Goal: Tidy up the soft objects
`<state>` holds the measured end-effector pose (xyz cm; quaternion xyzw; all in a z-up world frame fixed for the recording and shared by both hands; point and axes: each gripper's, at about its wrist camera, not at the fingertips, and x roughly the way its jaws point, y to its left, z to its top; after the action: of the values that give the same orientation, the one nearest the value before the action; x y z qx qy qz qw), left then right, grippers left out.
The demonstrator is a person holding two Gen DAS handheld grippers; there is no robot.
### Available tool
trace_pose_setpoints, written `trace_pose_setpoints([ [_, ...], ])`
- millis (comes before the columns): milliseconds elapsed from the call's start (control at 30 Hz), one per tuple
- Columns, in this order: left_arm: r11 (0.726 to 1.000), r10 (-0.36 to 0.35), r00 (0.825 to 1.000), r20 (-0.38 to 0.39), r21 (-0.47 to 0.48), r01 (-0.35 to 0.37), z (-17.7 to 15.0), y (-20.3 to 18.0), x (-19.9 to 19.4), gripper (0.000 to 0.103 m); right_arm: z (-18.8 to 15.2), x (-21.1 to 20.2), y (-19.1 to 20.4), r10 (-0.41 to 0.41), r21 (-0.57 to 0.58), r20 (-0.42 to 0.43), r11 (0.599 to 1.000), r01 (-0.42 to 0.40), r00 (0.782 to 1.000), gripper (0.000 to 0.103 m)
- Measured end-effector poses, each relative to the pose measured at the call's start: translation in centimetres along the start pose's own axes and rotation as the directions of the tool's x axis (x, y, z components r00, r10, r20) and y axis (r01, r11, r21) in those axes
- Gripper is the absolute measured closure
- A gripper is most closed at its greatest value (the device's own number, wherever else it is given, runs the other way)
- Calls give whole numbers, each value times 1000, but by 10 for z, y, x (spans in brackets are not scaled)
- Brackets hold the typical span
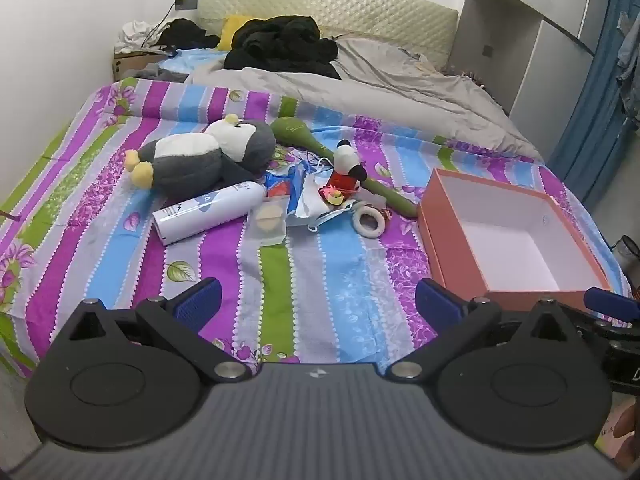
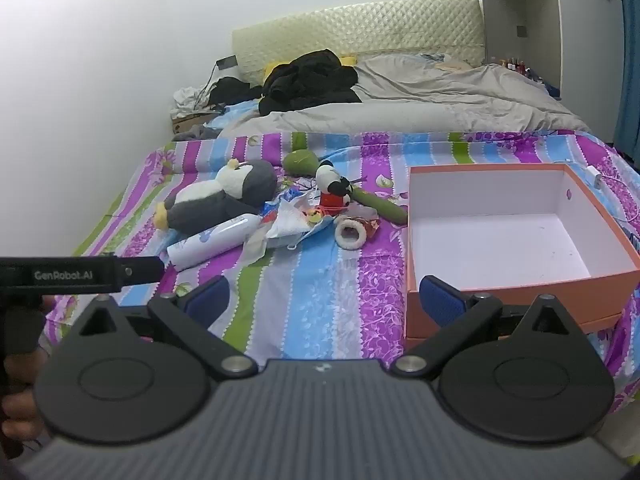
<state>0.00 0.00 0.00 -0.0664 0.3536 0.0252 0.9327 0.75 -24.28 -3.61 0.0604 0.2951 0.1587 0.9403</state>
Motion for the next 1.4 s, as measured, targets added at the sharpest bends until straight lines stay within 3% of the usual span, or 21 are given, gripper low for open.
trace_pose_setpoints([
  [433, 999, -5, 1000, 5, -53, 5, -3, 6, 4, 0, 3, 2, -11, 5, 27, -32, 1000, -4, 999, 0],
  [1400, 1000, -6, 1000, -9, 1, 6, -8, -2, 5, 0, -2, 4, -11, 0, 48, -44, 999, 2, 999, 0],
])
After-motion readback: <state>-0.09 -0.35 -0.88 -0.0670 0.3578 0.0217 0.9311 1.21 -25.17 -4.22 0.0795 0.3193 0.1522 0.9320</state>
